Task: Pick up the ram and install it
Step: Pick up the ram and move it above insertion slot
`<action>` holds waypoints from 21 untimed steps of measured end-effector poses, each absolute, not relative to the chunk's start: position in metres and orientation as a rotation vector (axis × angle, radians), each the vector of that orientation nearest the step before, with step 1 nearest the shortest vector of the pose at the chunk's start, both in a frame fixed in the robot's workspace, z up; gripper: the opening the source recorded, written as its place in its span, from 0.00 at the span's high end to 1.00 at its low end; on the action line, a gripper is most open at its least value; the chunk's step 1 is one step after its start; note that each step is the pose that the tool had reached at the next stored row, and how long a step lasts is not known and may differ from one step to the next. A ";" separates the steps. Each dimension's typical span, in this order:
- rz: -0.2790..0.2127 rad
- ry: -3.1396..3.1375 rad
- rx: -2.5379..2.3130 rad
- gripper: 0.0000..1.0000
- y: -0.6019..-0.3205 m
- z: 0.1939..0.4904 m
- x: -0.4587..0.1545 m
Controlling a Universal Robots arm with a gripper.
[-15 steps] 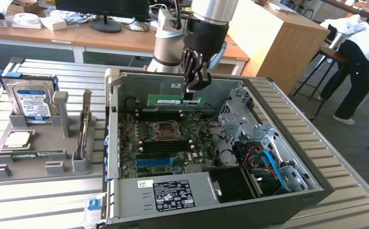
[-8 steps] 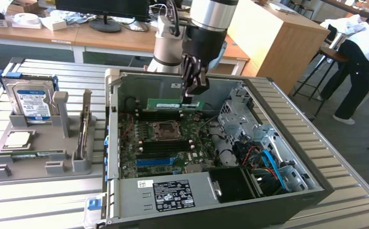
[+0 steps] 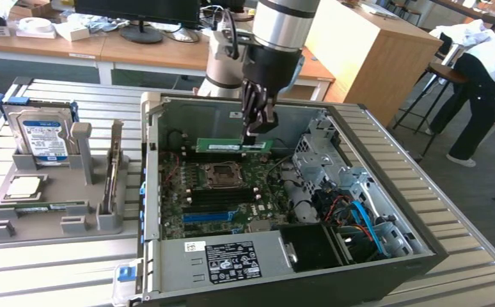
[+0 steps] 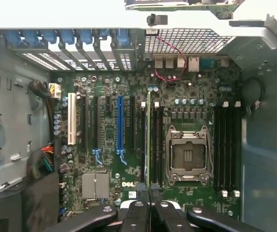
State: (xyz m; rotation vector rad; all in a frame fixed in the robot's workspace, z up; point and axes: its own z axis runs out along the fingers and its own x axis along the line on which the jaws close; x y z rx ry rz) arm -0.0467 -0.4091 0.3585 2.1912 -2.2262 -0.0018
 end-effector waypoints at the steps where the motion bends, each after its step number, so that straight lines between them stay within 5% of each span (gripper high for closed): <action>1: -0.002 -2.226 2.191 0.89 -0.409 0.357 -0.047; 21: -0.002 -2.229 2.188 0.89 -0.409 0.327 -0.047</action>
